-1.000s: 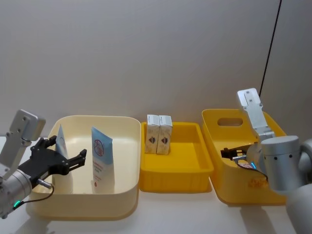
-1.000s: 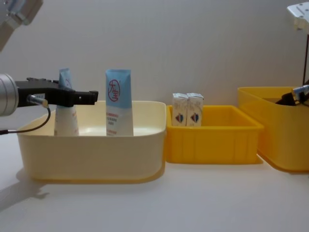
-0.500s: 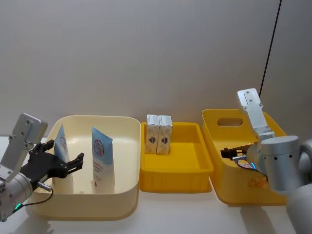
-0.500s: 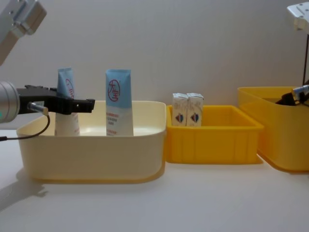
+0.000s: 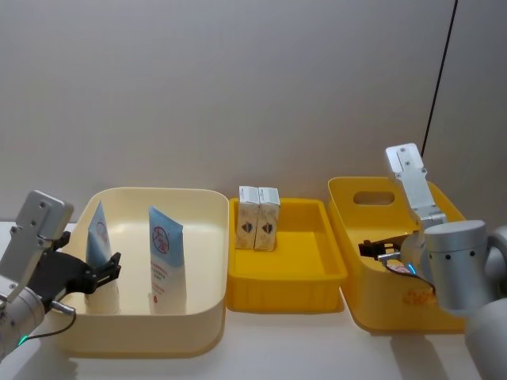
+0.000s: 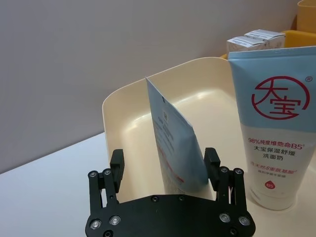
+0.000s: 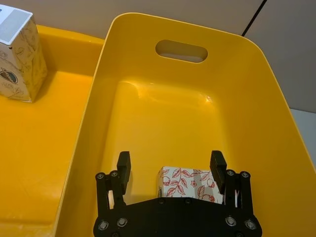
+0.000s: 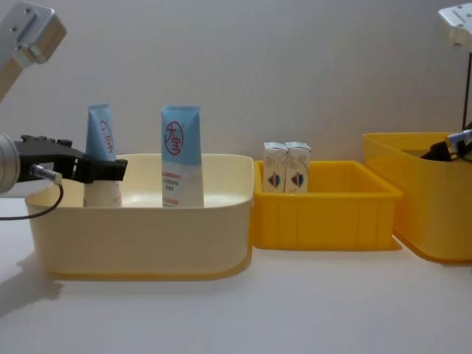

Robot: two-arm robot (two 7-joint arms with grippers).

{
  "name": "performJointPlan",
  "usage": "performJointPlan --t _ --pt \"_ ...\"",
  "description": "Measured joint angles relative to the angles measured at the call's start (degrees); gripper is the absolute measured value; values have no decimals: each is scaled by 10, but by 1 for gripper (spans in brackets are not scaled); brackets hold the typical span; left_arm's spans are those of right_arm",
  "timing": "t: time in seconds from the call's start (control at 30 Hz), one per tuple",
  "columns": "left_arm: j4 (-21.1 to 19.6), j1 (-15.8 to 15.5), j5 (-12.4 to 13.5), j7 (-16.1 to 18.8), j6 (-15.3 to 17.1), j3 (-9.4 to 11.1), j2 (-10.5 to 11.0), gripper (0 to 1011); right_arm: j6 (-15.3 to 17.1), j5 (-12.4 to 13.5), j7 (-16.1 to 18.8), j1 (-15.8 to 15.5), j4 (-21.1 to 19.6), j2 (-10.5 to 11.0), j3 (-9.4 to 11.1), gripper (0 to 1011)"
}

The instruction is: Bimanual collaborative sorting of washing and personal care products

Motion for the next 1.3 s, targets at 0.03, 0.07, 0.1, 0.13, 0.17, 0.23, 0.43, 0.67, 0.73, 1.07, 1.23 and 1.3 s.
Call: performJointPlan --t 0.03,0.07,0.1,0.13,0.17,0.23,0.43,0.67,0.73,1.07,1.23,1.3 --pt "0 0 1 1 0 0 0 1003 0 0 0 0 0 0 0 1001" --pt "0 1 2 2 1 0 0 1003 0 0 0 0 0 0 0 1001" --pt "-1 1 3 4 1 0 0 1003 0 0 0 0 0 0 0 1001" --pt "-1 1 4 5 2 -1 0 1003 0 0 0 0 0 0 0 1001" --pt "-1 2 4 5 2 -1 0 1003 0 0 0 0 0 0 0 1001" --pt "-2 2 6 7 2 -1 0 1003 0 0 0 0 0 0 0 1001" --pt "-2 4 9 11 4 -1 1 962 0 0 0 0 0 0 0 1001" --pt "-3 4 11 14 5 -2 1 812 0 0 0 0 0 0 0 1001" --pt "-3 4 12 14 5 -2 1 733 0 0 0 0 0 0 0 1001" --pt "-4 5 13 16 5 -2 1 458 0 0 0 0 0 0 0 1001" --pt "-4 5 13 17 6 -2 1 412 0 0 0 0 0 0 0 1001" --pt "-4 5 14 17 6 -2 1 393 0 0 0 0 0 0 0 1001"
